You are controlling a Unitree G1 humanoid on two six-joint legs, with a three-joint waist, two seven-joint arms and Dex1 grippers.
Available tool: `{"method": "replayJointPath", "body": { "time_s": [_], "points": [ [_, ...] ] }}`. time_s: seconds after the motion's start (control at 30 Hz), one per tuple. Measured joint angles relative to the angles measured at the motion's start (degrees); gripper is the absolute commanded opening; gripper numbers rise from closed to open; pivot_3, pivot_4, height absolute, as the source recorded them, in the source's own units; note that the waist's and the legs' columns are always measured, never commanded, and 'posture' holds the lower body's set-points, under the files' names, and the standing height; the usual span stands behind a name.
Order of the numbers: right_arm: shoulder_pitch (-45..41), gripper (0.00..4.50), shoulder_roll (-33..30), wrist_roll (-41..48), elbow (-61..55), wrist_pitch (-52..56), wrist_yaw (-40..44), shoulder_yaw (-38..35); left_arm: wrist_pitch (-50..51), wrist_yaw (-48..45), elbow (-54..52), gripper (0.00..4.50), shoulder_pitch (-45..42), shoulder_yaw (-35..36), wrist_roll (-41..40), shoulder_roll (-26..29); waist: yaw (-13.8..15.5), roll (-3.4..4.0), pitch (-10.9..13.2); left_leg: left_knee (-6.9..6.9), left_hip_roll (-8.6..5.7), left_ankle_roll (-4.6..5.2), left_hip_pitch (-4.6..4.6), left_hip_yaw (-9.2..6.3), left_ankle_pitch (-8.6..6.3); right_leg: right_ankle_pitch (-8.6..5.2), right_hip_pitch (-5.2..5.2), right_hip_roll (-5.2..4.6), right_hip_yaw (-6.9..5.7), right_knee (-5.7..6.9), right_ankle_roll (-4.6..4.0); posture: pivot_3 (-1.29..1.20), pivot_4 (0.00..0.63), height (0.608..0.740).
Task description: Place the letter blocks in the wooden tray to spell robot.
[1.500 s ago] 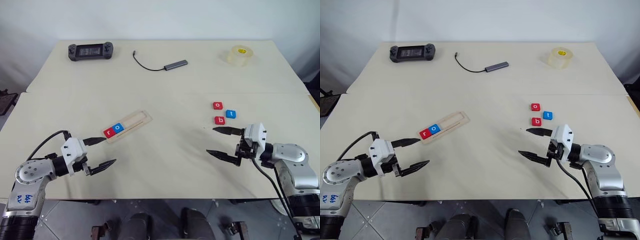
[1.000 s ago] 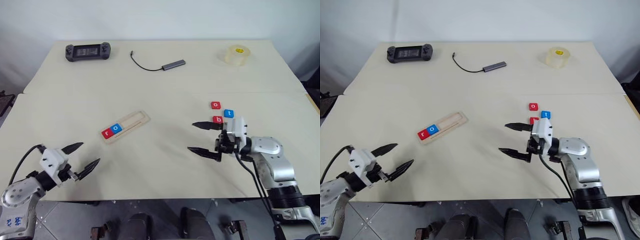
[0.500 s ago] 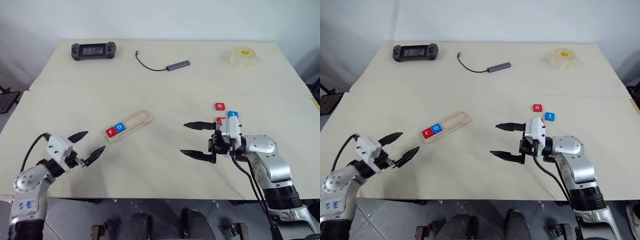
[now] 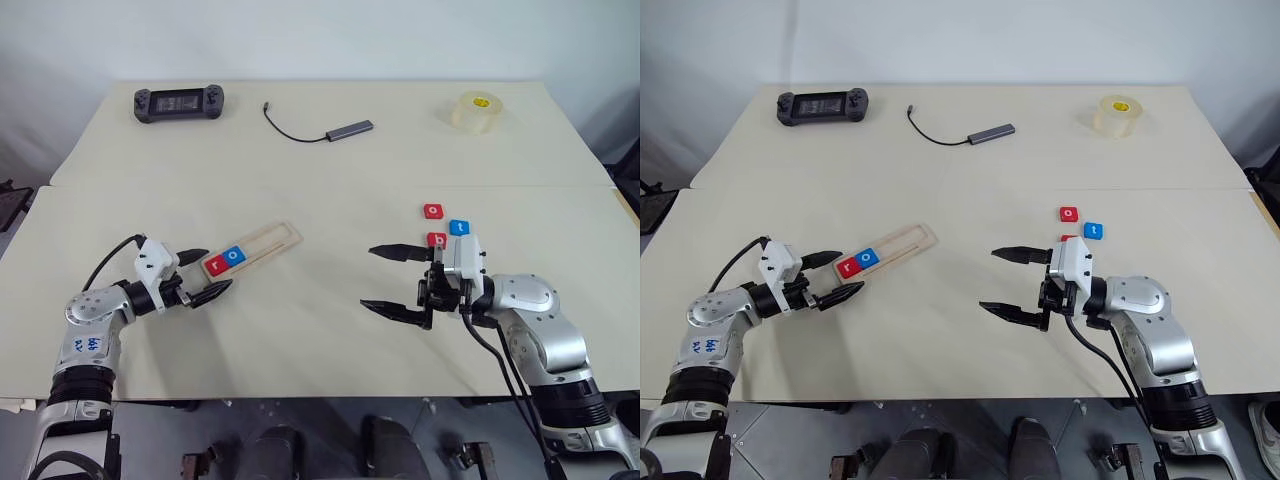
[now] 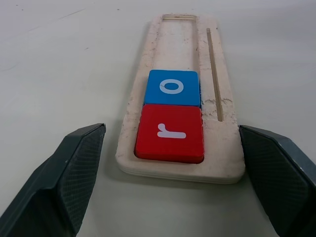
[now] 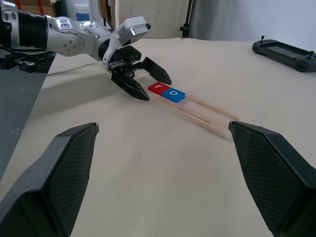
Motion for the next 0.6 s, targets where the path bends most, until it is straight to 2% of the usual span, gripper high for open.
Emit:
{"method": "replayJointPath", "body": {
  "time_s": [0.17,0.43,0.6],
  "points": [
    [0.0,4.5,0.0,0.0,-0.4,0.0,-0.9,0.0,-0.5,-1.7,1.0,3.39,-0.6,-1.0,0.0,0.2,0.0,0.01,0.0,0.03,0.0,0.0,0.04,0.01,0.0,0.0,0.03,-0.01,0.03,0.04,0.0,0.0,0.15,0.74],
    [1.7,4.5,-2.2,0.1,-0.7,0.5,-1.1,-1.8,-2.4,-4.5,0.8,3.39,-0.7,-1.5,-0.3,-1.0,0.1,0.03,0.0,0.03,-0.02,0.01,0.02,0.02,0.0,0.0,0.03,-0.04,0.04,0.03,0.0,0.0,0.15,0.74],
    [7.0,4.5,-5.6,0.7,-3.0,1.2,-1.9,-5.7,-1.7,-7.4,-8.1,3.39,-0.6,-8.7,0.9,-5.3,1.6,0.01,0.0,0.27,-0.09,0.12,-0.2,-0.08,-0.05,0.02,0.04,-0.07,0.01,0.01,0.03,0.0,0.15,0.74]
  ]
}}
